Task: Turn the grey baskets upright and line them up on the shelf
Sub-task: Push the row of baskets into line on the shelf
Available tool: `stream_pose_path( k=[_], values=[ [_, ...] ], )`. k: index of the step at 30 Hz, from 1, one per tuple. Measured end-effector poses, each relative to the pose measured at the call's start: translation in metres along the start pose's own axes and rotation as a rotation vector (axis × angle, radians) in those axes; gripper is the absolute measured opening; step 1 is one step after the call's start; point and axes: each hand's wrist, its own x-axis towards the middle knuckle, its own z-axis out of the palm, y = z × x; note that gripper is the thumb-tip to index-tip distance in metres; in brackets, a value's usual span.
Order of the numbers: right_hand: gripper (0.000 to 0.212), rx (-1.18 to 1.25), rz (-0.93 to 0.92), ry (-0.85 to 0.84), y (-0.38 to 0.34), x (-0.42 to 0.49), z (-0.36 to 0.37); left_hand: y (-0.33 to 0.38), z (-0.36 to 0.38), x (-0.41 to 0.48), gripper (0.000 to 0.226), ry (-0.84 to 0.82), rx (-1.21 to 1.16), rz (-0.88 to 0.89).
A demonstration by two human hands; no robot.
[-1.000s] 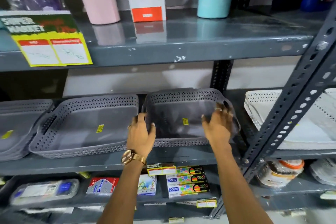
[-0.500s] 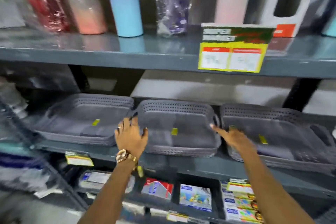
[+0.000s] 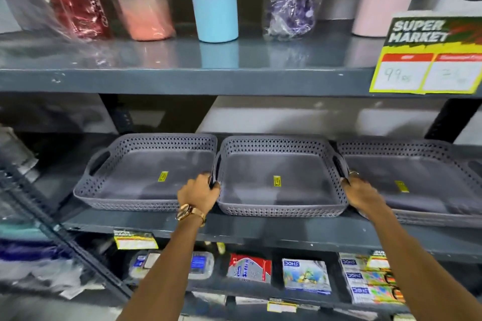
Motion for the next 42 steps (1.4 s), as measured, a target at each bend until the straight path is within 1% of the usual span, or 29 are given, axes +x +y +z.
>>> stream_pose_path(
  k=[2, 4, 7, 9, 16, 20, 23, 27, 42],
  values=[
    [0.039, 0.051, 0.006, -0.007, -0.007, 0.012, -0.001, 0.006, 0.000, 0.015, 0.043, -0.002, -0.017, -0.009],
    [0.045, 0.083, 0.026, -0.020, -0.015, 0.021, -0.003, 0.013, -0.002, 0.026, 0.038, 0.018, -0.051, -0.017],
    [0.049, 0.090, 0.060, -0.022, -0.023, 0.031, -0.005, 0.023, -0.001, 0.039, 0.029, 0.046, -0.095, -0.032],
    [0.050, 0.086, 0.074, -0.020, -0.025, 0.031, -0.005, 0.025, -0.001, 0.041, 0.027, 0.055, -0.107, -0.048],
    [0.049, 0.017, 0.089, -0.014, -0.022, 0.000, -0.007, 0.020, -0.007, 0.022, 0.034, 0.044, -0.173, -0.091],
    [0.041, -0.038, 0.069, 0.038, -0.007, -0.031, -0.003, 0.006, -0.006, -0.012, 0.036, 0.056, -0.105, -0.080],
    [0.040, -0.040, 0.058, 0.068, 0.002, -0.050, -0.003, 0.000, -0.007, -0.037, 0.034, 0.072, -0.068, -0.085],
    [0.039, -0.020, 0.032, 0.066, 0.013, -0.066, -0.004, 0.000, -0.011, -0.058, 0.034, 0.065, -0.049, -0.090],
    [0.043, -0.010, -0.015, 0.052, 0.018, -0.077, -0.011, -0.005, -0.007, -0.058, 0.038, 0.081, -0.045, -0.066]
  ],
)
